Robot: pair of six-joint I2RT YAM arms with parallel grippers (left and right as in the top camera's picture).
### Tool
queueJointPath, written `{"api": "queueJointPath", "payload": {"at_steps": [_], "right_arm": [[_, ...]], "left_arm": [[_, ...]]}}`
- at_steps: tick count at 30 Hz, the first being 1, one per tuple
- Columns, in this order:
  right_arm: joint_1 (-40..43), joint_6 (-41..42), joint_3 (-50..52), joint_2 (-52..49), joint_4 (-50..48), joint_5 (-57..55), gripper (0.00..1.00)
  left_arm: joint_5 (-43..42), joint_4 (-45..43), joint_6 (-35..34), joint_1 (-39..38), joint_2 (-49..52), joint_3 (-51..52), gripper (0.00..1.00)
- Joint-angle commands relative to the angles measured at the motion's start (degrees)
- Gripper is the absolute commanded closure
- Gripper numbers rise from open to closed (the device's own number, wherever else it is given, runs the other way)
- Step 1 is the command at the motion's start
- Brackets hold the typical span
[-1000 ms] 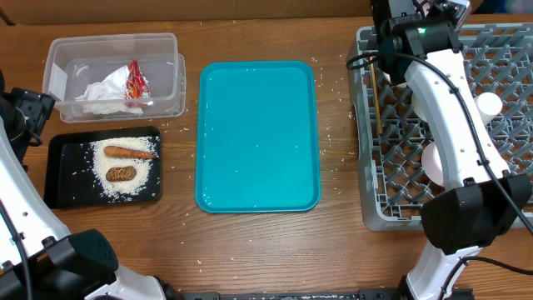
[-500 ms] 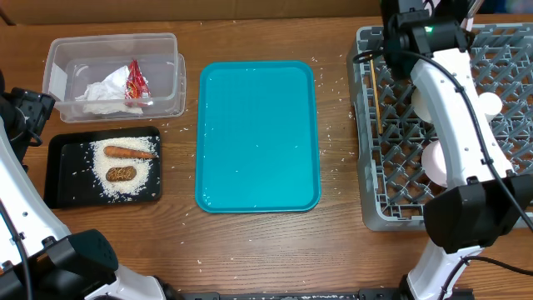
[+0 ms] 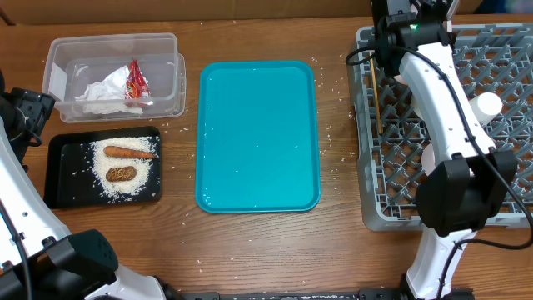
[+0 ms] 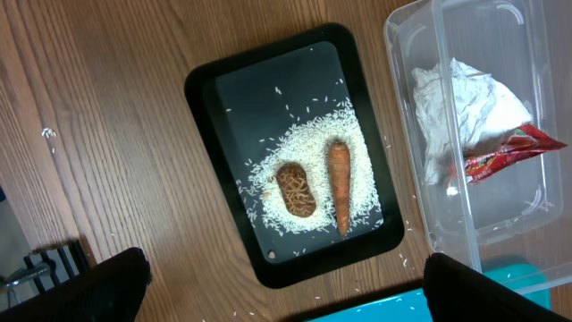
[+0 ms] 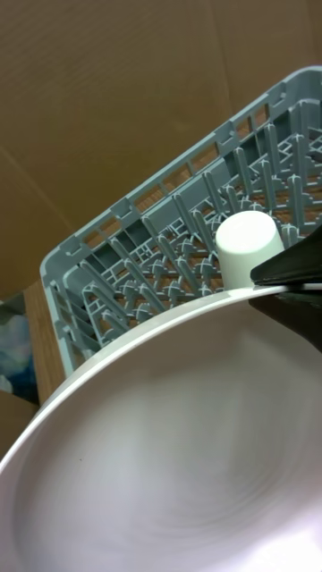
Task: Sort waste into correct bins and load items into the dishwasher
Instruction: 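Lower the plate upright into the rack slot and release it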
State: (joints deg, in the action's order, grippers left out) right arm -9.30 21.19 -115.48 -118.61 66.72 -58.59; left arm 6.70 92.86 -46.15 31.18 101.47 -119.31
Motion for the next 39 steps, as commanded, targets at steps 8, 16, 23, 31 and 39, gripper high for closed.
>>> {"api": "queueJointPath", "payload": {"at_steps": [8,16,23,31,39], "right_arm": [[0.74,-5.70,0.02,-0.87,-0.66,1.27,0.96],[0.74,-9.46,0.04,-0.92,-0.04,8.07,0.96],[0.02,-9.18,-0.46,-0.81,4.20,17.38,0.00],[0.04,-3.26,-7.43,2.80,13.38,33.53,0.00],[0.04,-3.61,-12.46,13.51,16.70,53.57,0.00]], "left_arm": [[0.98,0.09,0.94,0.31,-1.01,-0.90,0.00],[0.98,0.09,0.94,0.31,-1.01,-0.90,0.00],[0.98,0.09,0.94,0.31,-1.01,-0.90,0.00],[0.98,0.09,0.94,0.31,-1.01,-0.90,0.00],[0.98,0.09,0.94,0.31,-1.01,-0.90,0.00]]}}
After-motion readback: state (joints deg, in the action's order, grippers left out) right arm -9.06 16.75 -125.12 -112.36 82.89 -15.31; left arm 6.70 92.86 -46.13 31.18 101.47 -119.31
